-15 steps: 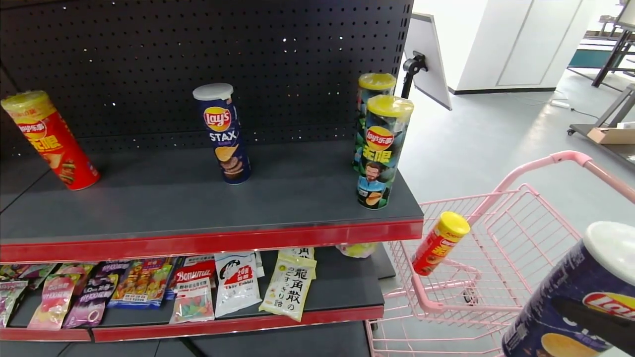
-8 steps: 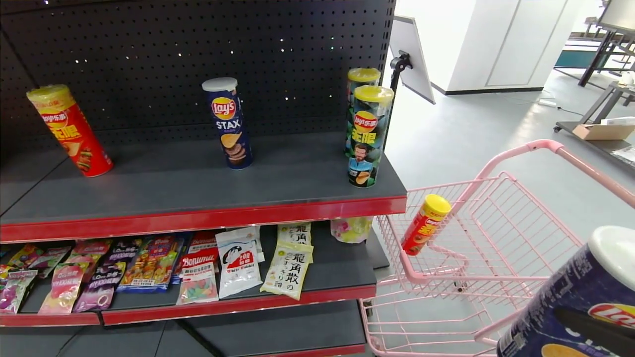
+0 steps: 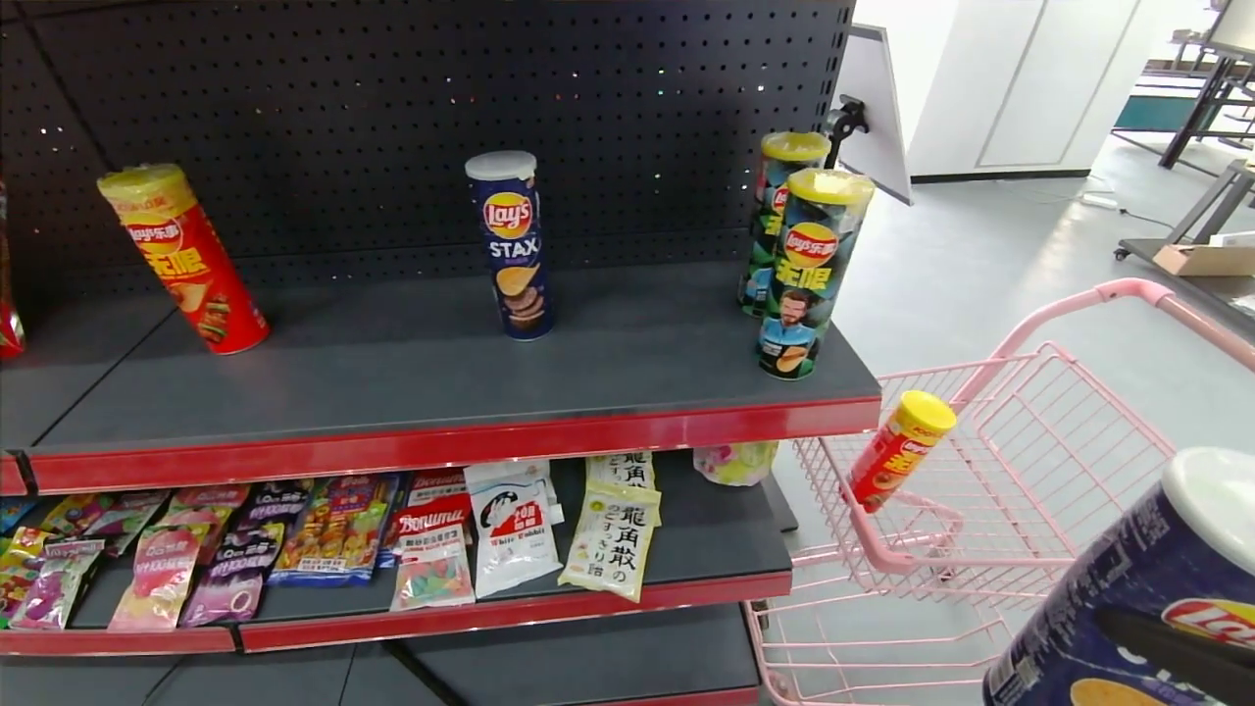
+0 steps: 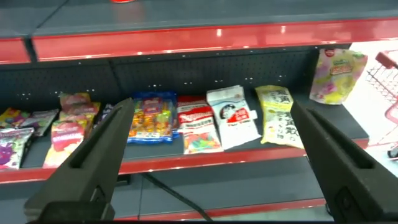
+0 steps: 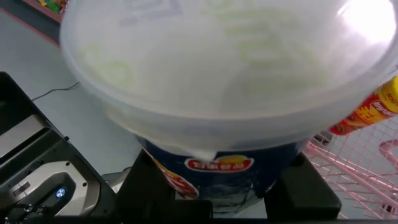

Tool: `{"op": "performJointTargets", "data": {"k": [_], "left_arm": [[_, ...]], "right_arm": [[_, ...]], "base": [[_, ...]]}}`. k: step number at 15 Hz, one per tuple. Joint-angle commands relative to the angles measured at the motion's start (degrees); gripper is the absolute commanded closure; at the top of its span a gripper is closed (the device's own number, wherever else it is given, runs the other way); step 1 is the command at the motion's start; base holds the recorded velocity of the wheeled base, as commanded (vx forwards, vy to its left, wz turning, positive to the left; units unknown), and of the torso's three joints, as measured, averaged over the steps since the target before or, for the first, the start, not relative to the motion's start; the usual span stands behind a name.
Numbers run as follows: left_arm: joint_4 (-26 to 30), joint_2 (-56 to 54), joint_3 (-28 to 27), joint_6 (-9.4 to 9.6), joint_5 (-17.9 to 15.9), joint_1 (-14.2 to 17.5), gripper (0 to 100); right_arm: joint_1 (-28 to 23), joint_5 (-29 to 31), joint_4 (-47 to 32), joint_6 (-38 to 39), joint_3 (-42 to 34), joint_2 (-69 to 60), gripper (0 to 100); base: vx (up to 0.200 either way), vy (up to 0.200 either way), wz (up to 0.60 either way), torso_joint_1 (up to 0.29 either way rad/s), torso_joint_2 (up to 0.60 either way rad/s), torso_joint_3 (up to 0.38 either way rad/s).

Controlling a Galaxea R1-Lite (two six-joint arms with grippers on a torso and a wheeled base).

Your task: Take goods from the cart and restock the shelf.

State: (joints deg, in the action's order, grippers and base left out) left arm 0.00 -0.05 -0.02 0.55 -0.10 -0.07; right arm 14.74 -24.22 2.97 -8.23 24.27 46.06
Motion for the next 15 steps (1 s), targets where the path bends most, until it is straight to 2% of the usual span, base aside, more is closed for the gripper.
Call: {"op": "performJointTargets", "data": {"k": [1,12,15], "left_arm": [[0.00,0.05,0.02,-0.02,0.01,-0.01,0],[0.00,0.05,0.02,-0.02,0.01,-0.01,0],[0.00,0.05,0.02,-0.02,0.01,-0.01,0]], "right_arm": [[0.03,-0.04,0.01,-0.03,0.07,-0.27,100],[2.05,-0.04,0.01,-0.03,-0.01,-0.79,100],[2.05,-0.04,0.01,-0.03,-0.19,-0.79,100]], "base": [[0.000,0.200,0.00,0.002,0.00,0.002],[0.000,0.200,0.00,0.000,0.00,0.001],[0.000,0.000,0.00,0.000,0.00,0.000]]}}
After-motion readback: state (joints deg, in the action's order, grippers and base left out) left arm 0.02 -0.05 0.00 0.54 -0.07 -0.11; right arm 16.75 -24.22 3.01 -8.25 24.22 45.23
